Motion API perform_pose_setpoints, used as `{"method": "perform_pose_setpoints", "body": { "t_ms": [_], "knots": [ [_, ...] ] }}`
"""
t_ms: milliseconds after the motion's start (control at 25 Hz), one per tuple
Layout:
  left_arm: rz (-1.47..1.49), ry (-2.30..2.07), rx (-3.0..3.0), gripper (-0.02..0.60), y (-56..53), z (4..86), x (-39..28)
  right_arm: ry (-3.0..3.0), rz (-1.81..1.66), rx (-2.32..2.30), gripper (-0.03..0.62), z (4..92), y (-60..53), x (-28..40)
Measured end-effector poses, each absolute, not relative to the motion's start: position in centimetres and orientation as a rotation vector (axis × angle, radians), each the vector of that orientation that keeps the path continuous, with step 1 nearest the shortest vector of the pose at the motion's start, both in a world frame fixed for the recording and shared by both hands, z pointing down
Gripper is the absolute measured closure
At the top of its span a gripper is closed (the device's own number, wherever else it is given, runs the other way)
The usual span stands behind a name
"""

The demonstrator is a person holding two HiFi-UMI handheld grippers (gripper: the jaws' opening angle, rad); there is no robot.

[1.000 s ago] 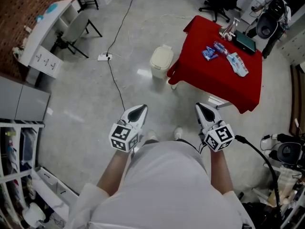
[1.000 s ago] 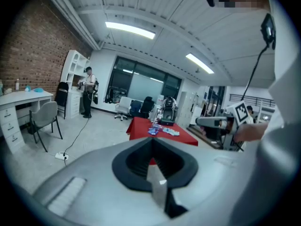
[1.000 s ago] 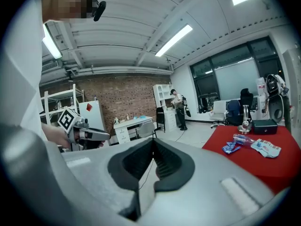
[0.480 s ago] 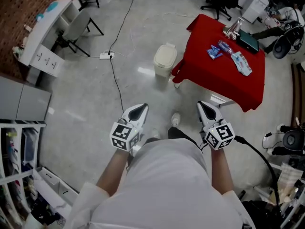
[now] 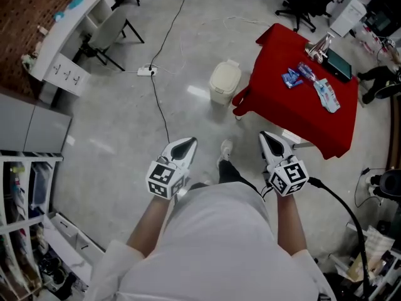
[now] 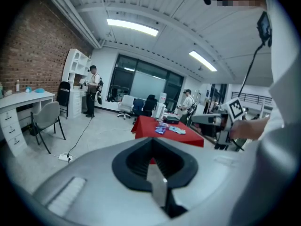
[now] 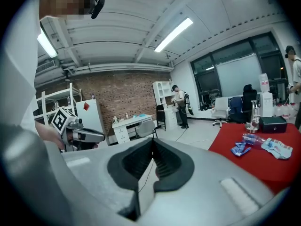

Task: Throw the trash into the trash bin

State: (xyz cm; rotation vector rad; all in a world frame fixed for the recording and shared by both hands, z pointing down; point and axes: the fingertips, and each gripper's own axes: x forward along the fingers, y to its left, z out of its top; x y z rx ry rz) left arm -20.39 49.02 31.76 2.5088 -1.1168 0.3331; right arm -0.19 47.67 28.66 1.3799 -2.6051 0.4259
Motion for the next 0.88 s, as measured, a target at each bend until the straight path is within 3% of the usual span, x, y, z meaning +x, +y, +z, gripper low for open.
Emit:
{"method": "perform_pose_setpoints", "body": {
  "t_ms": [880],
  "knots": [
    [0.373,-1.112,2.459,0.578,29.8,34.9,-14.3,-2.559,0.457,1.253,0.594,33.9,27.5,6.2]
  ]
}}
